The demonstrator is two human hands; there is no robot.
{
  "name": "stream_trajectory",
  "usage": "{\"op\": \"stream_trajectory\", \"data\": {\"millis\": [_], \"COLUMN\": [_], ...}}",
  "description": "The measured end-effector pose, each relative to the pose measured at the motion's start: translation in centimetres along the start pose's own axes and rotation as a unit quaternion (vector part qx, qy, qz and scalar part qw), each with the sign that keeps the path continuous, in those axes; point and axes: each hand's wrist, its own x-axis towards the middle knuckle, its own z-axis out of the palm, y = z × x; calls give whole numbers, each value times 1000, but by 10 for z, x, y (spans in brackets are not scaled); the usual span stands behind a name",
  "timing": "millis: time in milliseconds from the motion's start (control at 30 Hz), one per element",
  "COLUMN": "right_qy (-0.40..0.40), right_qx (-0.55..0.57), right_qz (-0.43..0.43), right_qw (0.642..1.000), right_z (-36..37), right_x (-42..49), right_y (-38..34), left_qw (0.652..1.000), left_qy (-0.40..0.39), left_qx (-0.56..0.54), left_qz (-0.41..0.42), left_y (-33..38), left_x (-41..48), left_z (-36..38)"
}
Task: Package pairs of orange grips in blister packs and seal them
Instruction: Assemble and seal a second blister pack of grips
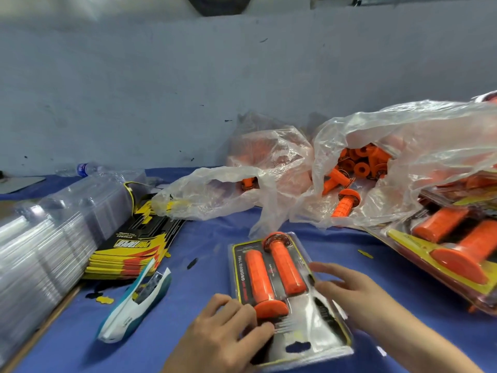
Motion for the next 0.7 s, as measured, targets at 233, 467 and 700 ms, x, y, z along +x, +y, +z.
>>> {"op": "stream_trajectory", "data": {"millis": [233,467,700], "right_qy": [-40,26,146], "right_qx": [-130,-384,-502], "right_qz": [-3,-104,-364], "right_qw": [991,917,770], "right_z": [-16,-4,53], "right_x": [13,42,13], "right_y": [-6,-28,-46], "left_qw": [992,990,981], "left_qy": [-15,-58,-54], "left_qx": [-85,19,60], "left_qz": [-86,-128,-177], "left_y": [-30,-57,-57], "left_x": [-3,-6,6], "left_z": [3,16,13]}}
